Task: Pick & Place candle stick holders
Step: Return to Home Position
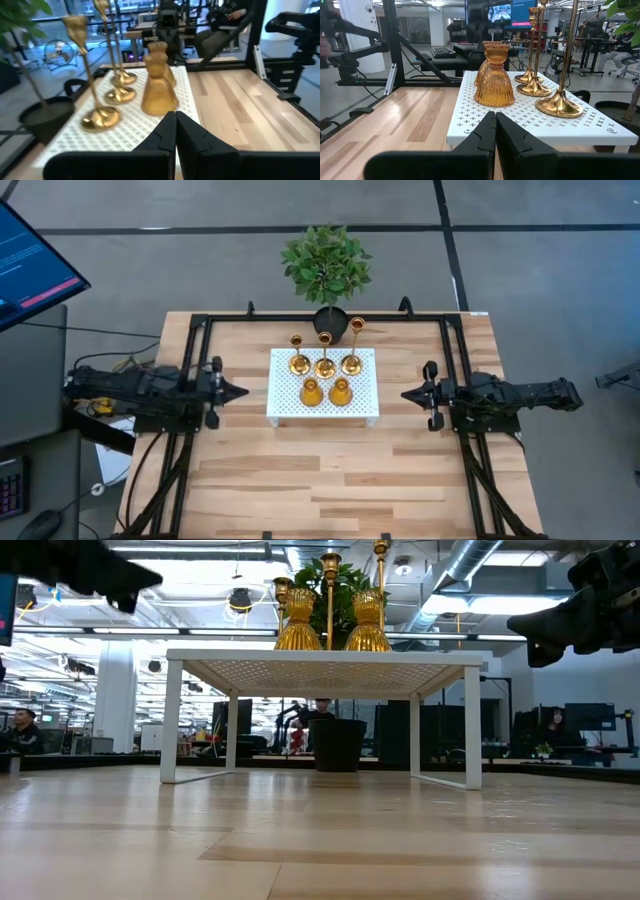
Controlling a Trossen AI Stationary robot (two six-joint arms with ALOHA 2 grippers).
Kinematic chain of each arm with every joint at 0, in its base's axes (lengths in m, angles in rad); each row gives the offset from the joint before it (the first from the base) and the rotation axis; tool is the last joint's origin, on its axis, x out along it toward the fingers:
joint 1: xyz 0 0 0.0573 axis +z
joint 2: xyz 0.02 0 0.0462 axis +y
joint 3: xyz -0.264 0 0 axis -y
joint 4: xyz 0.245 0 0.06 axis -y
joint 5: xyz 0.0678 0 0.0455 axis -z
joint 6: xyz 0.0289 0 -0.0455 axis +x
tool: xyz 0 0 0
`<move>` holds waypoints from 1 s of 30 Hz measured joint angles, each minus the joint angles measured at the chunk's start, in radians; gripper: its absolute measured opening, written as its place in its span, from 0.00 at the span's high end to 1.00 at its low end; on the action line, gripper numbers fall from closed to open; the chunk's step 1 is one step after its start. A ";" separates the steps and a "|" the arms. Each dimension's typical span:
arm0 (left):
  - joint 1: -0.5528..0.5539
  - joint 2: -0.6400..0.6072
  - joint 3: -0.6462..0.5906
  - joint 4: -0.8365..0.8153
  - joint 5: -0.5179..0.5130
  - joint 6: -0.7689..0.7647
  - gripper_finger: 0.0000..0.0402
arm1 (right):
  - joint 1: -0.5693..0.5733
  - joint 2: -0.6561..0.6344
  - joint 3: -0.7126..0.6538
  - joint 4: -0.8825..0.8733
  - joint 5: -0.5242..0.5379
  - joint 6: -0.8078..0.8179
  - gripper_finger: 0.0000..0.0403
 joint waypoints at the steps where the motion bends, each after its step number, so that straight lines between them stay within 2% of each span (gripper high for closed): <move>1: 0.000 -0.006 -0.038 0.034 0.009 -0.001 0.99 | 0.000 0.000 0.000 0.000 0.000 0.000 1.00; 6: 0.000 -0.012 -0.223 0.222 0.090 -0.021 0.99 | 0.000 0.000 0.000 0.000 0.000 0.000 1.00; 11: 0.000 -0.013 -0.320 0.327 0.214 -0.072 0.99 | 0.000 0.000 0.000 0.000 0.000 0.000 1.00; 30: 0.000 -0.009 -0.330 0.336 0.235 -0.117 0.99 | 0.000 0.000 0.000 0.000 0.000 0.000 1.00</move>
